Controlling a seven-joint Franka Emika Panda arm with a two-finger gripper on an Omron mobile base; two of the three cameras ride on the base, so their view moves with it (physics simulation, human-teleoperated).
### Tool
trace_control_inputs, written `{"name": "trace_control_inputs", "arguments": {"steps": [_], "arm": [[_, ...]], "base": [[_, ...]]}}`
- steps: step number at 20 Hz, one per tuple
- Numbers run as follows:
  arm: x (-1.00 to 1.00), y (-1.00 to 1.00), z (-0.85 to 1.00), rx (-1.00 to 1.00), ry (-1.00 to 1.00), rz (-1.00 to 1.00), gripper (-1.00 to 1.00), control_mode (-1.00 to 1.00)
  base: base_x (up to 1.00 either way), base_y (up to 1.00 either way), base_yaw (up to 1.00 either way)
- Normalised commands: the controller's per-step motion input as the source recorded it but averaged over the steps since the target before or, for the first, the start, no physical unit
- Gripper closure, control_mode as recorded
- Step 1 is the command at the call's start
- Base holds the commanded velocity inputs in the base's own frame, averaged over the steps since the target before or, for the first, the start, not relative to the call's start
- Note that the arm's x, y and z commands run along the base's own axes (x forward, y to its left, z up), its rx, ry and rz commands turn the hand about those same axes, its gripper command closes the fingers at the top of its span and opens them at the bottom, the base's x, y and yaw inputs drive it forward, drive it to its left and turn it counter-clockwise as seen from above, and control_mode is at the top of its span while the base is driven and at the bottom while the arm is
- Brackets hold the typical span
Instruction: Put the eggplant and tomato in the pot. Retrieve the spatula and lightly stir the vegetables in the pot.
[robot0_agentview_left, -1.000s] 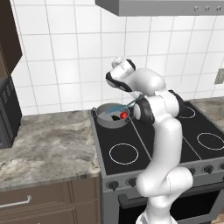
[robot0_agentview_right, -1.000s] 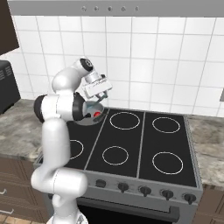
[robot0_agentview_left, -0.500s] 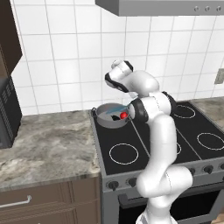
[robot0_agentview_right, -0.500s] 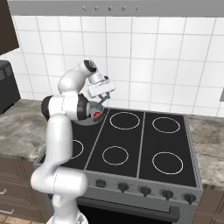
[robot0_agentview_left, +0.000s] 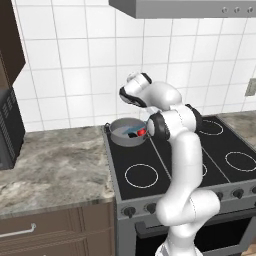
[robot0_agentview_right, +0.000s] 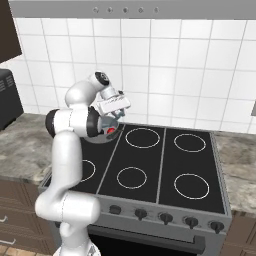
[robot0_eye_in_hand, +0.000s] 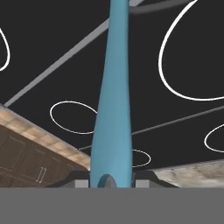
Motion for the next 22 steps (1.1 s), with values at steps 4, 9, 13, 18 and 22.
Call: {"name": "trace_control_inputs", "arguments": {"steps": [4, 9, 13, 18, 22], "arm": [[0.06, 0.00, -0.10, -0.06, 0.00, 0.00, 1.00, -1.00], [0.12, 0.00, -0.01, -0.04, 0.00, 0.00, 1.00, -1.00], [0.24, -0.01, 0.00, -0.02, 0.00, 0.00, 1.00, -1.00], [0.00, -0.29, 0.00, 0.00, 0.00, 0.00, 1.00, -1.00], [0.00, -0.31, 0.00, 0.00, 0.00, 0.00, 1.00, -1.00]], "base": [[0.00, 0.00, 0.00], [0.00, 0.00, 0.00], [0.00, 0.00, 0.00], [0.00, 0.00, 0.00], [0.00, 0.00, 0.00]]}}
